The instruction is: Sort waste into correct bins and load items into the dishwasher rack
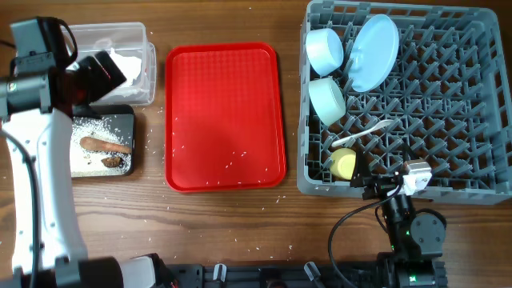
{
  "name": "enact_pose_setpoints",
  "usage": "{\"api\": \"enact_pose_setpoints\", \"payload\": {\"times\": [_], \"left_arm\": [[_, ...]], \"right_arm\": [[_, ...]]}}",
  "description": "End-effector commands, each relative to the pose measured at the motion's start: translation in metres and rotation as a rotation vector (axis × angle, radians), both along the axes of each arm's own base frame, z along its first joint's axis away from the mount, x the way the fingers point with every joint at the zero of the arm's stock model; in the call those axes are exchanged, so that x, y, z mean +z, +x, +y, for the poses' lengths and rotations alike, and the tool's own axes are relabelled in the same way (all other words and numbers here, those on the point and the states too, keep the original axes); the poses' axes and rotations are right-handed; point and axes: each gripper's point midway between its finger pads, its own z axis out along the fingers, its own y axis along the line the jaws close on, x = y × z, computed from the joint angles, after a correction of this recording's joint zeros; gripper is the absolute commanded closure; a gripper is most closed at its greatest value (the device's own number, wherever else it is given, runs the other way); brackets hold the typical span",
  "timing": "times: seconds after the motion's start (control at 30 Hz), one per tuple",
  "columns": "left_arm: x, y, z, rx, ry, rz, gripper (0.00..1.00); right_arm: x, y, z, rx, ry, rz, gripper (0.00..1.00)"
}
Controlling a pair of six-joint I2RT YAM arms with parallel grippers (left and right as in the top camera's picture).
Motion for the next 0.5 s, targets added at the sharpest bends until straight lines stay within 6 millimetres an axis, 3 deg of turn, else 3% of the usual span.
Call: {"api": "enact_pose_setpoints", "payload": {"times": [0.0,0.1,0.2,0.33,0.47], "left_arm": [[0.062,-0.003,-0.021,-0.069,0.053,-0.306,0.00],[0.079,-0.018,-0.050,-0.260,0.108,-0.532,0.00],[0.065,-0.046,-0.058,-0.293,0.153,-0.683,0.00],[0.021,-0.088,-0.066,-0.292,0.184,-0.811,0.00],[-0.025,-0.112,-0.074,-0.314,0.184,-0.891,0.00]], "right_arm": [[0.000,0.000,0.002,0.011,-0.010,-0.005,0.00],[0.000,0.000,0.002,0.011,-0.010,-0.005,0.00],[0.001,0.000,0.002,0.011,-0.010,-0.005,0.00],[0.001,0.000,0.002,0.011,-0.010,-0.005,0.00],[0.001,0.000,0.002,0.011,-0.010,-0.005,0.00]]}}
